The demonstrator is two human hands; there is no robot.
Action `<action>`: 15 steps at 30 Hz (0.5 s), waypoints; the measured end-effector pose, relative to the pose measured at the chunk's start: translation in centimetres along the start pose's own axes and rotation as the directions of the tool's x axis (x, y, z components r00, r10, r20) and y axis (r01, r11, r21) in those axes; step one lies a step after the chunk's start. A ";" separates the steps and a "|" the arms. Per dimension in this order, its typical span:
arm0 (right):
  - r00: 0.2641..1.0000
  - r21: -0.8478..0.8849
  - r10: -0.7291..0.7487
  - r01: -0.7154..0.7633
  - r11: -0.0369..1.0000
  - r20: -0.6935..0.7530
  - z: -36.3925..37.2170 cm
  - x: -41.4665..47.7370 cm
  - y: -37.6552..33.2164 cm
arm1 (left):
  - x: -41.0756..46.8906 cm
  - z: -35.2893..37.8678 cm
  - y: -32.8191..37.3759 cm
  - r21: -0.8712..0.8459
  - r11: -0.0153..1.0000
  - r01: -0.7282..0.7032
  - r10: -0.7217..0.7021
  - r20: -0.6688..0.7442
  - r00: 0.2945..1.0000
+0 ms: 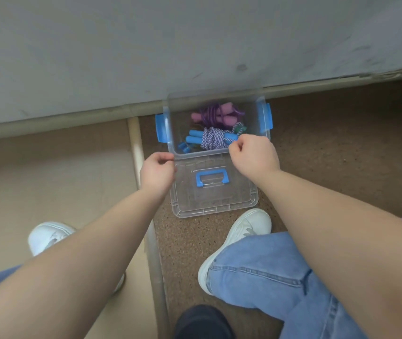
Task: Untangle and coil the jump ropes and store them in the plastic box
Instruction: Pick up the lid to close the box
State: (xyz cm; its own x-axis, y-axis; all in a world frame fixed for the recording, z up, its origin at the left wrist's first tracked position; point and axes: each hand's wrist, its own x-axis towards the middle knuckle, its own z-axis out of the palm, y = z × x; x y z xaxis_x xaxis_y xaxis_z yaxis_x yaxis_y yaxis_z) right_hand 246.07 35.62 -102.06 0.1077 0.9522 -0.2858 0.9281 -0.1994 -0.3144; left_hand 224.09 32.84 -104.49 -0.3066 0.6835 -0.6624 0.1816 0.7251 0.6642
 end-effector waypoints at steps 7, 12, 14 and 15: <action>0.860 -0.277 0.295 -0.190 0.942 0.415 3.6 -0.5 3.6 | 0.9 1.0 -4.0 0.258 0.955 0.145 -0.178 0.108 0.978; 0.698 -0.154 0.512 -0.510 0.846 0.501 6.5 1.0 3.7 | 2.0 2.1 -5.0 0.355 0.916 0.188 -0.255 0.150 0.955; 0.657 -0.124 0.559 -0.587 0.800 0.506 7.4 1.1 4.1 | 2.2 2.4 -5.1 0.397 0.896 0.197 -0.276 0.151 0.949; 0.647 -0.102 0.566 -0.608 0.787 0.512 7.6 0.9 4.2 | 2.4 2.4 -5.3 0.412 0.891 0.192 -0.275 0.152 0.949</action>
State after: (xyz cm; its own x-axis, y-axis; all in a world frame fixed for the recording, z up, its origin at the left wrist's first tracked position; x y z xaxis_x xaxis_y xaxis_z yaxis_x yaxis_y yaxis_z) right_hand 247.33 33.91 -110.54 0.4126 0.3844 -0.8259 0.7013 -0.7126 0.0187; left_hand 224.69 30.84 -110.39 -0.1990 0.4623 -0.8641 0.4880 0.8114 0.3218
